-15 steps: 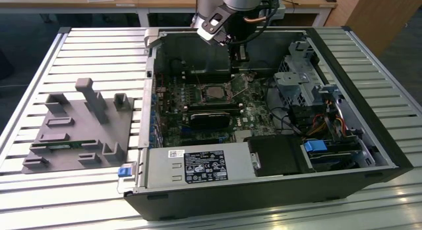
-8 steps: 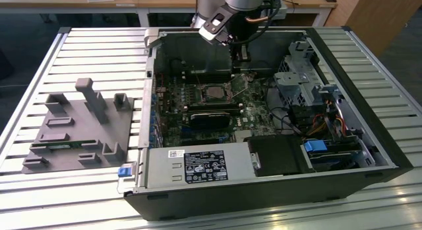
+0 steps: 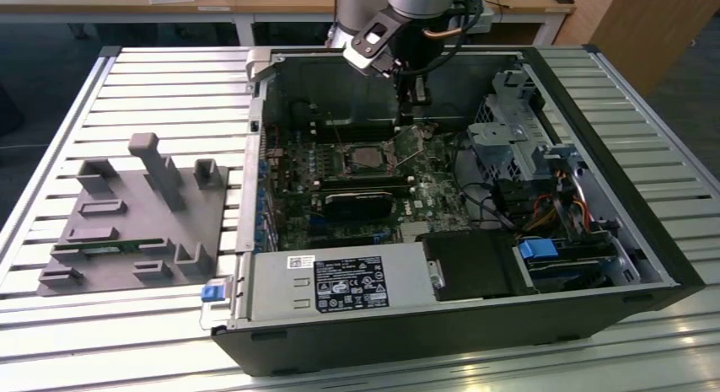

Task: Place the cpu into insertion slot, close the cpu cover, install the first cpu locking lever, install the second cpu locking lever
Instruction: 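Close the cpu cover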

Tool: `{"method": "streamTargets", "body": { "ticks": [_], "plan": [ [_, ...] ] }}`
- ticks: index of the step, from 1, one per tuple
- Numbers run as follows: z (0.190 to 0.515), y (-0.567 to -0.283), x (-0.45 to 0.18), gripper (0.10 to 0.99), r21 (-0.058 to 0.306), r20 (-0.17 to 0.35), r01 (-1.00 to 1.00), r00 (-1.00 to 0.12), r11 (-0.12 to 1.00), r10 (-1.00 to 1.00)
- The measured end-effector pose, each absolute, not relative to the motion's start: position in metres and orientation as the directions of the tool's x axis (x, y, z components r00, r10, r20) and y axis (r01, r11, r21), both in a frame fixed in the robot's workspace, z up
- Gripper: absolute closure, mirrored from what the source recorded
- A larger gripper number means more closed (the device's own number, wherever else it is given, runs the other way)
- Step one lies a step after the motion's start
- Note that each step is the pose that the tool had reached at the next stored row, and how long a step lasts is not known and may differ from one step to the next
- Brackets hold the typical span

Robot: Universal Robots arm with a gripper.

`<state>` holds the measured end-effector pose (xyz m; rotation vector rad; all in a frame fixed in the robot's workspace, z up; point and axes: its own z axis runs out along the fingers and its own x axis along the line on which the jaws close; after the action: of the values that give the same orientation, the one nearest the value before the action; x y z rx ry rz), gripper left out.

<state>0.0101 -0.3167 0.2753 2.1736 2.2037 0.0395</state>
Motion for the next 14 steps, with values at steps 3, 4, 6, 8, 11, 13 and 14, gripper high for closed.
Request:
{"method": "streamTargets", "body": {
  "ticks": [3,4,6,8,11,13,14],
  "plan": [
    [0.2753,-0.3167,0.0114,0.98,0.051,-0.015,0.999,-0.013,0.014,1.0],
    [0.2753,-0.3167,0.0119,0.98,0.051,-0.015,0.999,-0.013,0.014,1.0],
    [0.2753,-0.3167,0.0127,0.98,0.051,-0.015,0.999,-0.013,0.014,1.0],
    [0.2753,-0.3167,0.0136,0.98,0.05,-0.015,0.999,-0.013,0.014,1.0],
    [0.2753,-0.3167,0.015,0.98,0.05,-0.015,0.999,-0.013,0.014,1.0],
    [0.2753,-0.3167,0.0155,0.98,0.05,-0.015,0.999,-0.013,0.014,1.0],
    [0.2753,-0.3167,0.0158,0.98,0.05,-0.015,0.999,-0.013,0.014,1.0]
  ]
}}
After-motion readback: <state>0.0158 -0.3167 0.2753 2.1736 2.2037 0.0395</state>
